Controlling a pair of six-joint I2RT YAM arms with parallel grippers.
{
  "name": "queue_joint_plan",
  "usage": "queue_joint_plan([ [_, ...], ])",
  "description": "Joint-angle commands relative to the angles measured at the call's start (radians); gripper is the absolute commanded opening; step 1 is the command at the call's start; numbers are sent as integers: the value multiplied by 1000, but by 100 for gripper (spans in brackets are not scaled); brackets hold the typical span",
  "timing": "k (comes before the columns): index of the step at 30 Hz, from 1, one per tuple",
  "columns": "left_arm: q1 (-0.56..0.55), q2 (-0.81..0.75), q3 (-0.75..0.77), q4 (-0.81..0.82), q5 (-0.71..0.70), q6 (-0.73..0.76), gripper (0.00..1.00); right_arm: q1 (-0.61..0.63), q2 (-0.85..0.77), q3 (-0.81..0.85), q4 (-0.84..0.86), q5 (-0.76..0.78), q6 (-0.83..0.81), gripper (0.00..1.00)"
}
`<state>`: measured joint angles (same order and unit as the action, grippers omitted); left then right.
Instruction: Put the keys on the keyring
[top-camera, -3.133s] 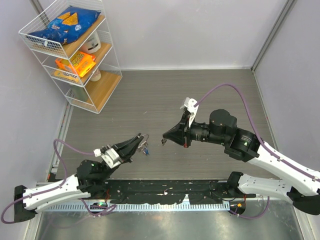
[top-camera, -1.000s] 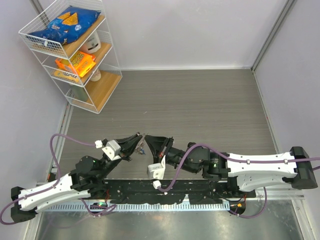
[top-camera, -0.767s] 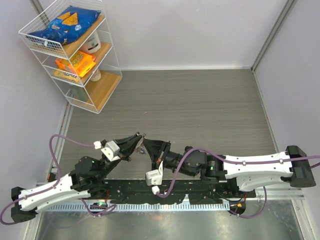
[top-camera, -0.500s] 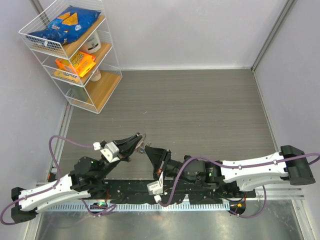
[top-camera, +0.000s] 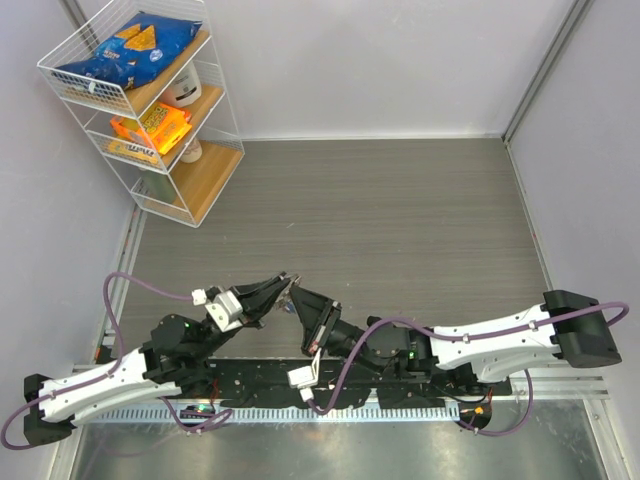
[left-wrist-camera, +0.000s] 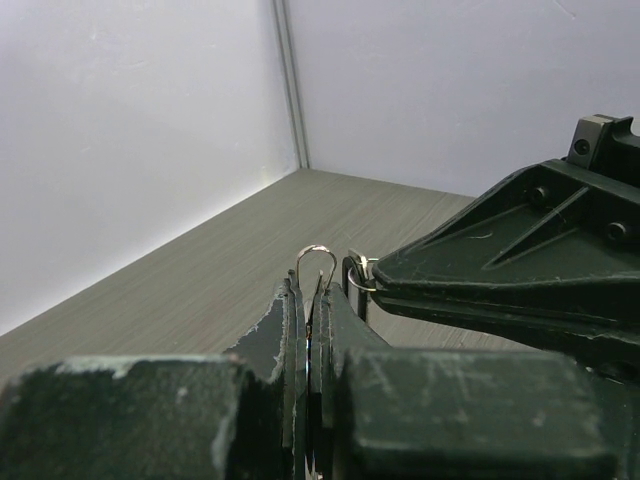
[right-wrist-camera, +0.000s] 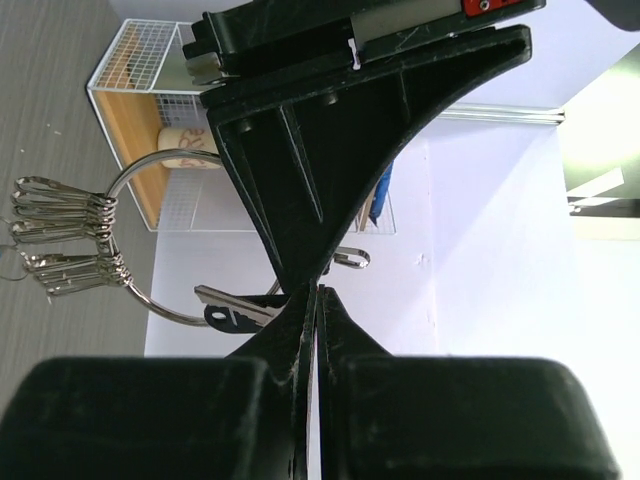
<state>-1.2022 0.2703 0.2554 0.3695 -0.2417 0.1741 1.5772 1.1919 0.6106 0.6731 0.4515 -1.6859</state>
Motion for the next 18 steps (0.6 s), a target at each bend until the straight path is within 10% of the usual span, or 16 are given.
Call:
queue_joint_plan([
  [1,0,-11,2,92,45,21,0,17,11,8,128,29,-101,6],
  [18,0,-19,-4,95,50,24,0,37,34,46,141,1,-103,6],
])
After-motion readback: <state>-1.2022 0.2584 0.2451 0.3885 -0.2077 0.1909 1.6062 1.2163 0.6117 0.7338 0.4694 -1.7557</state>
